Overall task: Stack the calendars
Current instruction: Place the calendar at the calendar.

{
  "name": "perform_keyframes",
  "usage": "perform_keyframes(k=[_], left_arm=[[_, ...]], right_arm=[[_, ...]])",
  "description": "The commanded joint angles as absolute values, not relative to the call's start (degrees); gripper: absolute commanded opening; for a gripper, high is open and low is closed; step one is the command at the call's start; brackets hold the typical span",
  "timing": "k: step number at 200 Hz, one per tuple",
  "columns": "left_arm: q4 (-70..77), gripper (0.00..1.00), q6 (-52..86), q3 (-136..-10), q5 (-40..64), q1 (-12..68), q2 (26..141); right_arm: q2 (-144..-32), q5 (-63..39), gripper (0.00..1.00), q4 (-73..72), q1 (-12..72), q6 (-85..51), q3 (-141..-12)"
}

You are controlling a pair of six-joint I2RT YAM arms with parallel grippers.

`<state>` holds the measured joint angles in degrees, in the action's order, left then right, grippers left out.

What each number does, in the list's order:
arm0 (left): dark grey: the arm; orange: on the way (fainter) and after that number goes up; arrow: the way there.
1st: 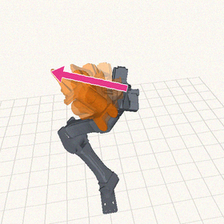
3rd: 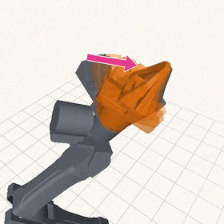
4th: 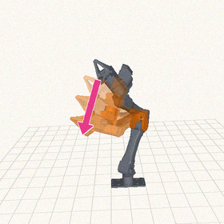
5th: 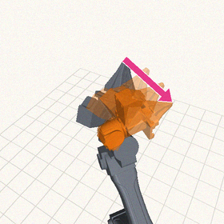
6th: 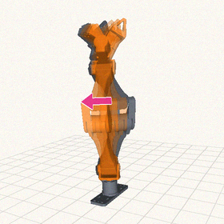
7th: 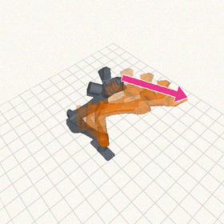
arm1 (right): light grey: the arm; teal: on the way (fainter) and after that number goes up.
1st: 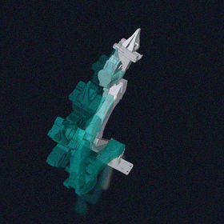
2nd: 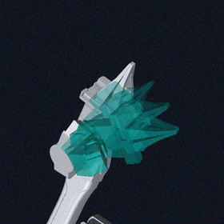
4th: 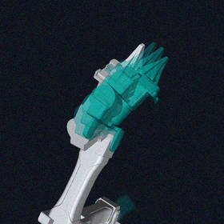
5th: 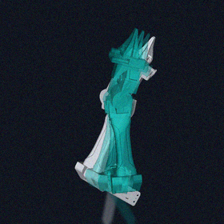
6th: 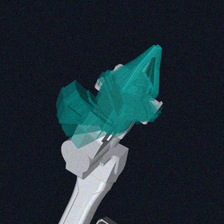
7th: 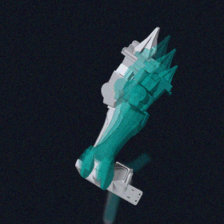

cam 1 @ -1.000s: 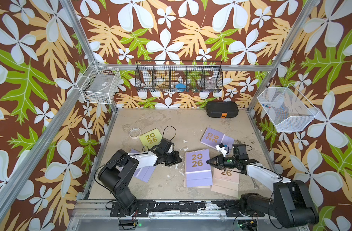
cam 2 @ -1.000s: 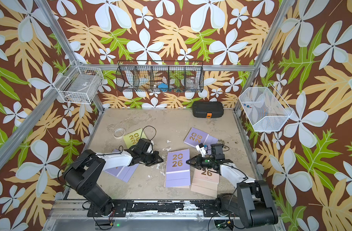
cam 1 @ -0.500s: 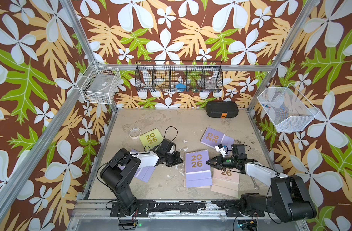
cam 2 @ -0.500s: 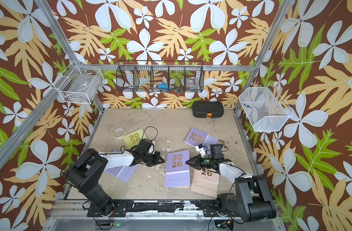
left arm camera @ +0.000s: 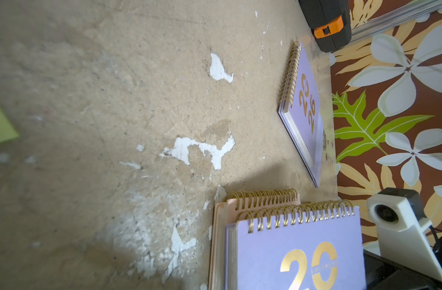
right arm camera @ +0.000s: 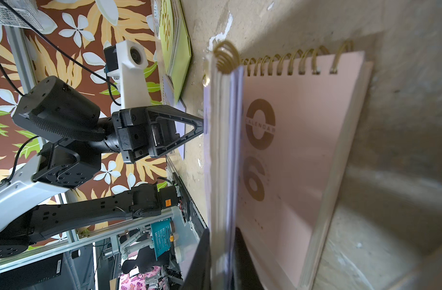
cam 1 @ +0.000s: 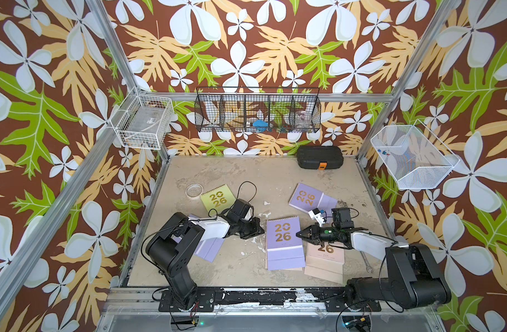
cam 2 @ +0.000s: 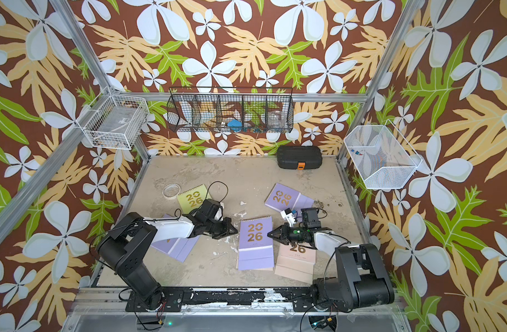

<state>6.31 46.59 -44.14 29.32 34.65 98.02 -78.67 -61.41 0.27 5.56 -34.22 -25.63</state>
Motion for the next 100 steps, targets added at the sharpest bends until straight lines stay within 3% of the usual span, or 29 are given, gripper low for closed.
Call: perform_keyframes(k=[1,100], left_arm=[[6.68,0.00,46.66,-44.60,29.97,34.80,98.34],[6.50,0.00,46.49,-45.26,30.41,35.07,99.22]], right_arm=[[-79.34,-58.51,0.06,0.79,5.45,-33.72,-25.95],[-81.82,-54.96,0.17,2.10,4.39,-32.10,-25.74]])
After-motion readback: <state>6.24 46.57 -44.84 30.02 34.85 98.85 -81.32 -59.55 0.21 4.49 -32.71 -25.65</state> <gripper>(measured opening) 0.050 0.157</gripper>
